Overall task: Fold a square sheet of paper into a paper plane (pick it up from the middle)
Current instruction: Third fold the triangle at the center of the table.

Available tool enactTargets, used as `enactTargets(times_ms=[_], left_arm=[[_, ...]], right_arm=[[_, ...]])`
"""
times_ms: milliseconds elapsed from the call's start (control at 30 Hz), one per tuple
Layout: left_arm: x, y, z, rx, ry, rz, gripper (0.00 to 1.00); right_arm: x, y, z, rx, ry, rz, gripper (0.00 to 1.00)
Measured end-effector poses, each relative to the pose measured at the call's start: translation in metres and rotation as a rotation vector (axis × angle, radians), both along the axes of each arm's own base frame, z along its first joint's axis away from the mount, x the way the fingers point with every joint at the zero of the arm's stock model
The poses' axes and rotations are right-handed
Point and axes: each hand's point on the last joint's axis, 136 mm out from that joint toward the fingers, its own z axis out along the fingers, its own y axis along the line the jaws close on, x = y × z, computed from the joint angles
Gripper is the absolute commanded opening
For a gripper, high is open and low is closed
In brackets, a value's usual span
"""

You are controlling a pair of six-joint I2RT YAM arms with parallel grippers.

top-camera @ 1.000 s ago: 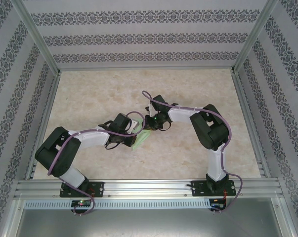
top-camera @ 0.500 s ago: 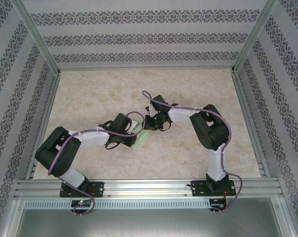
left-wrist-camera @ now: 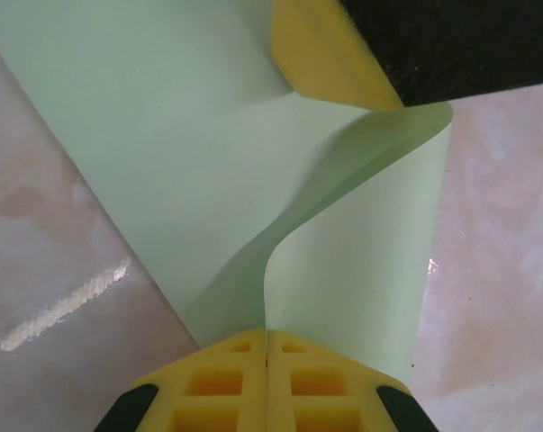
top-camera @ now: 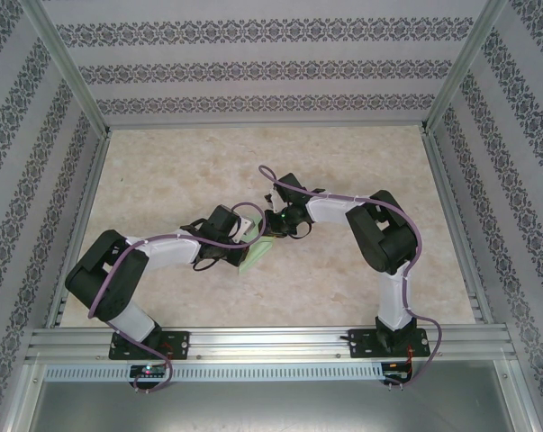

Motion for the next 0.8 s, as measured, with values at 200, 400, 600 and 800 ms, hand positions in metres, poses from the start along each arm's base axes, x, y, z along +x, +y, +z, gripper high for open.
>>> enactTargets(times_ms=[200,400,600,800], left_arm=[[0.0002,0.0004,-0.0001,0.002,-0.001,0.002,0.01],[-0.0017,-0.0012,0.0001,-0.008,0.009,-0.003,0.01],[-0.0052,-0.0012,-0.0004,-0.011,0.025,-0.008,0.01],[-0.0022,0.0013,0.0051,-0.004,0.003,0.007,0.02]], right_arm=[[0.0,0.0,0.0,0.0,0.0,0.0,0.16],[0.0001,0.0,0.0001,0.0,0.0,0.0,0.16],[0.001,-0.001,0.0006,0.006,0.004,-0.002,0.16],[0.001,-0.001,0.0006,0.006,0.004,-0.002,0.16]])
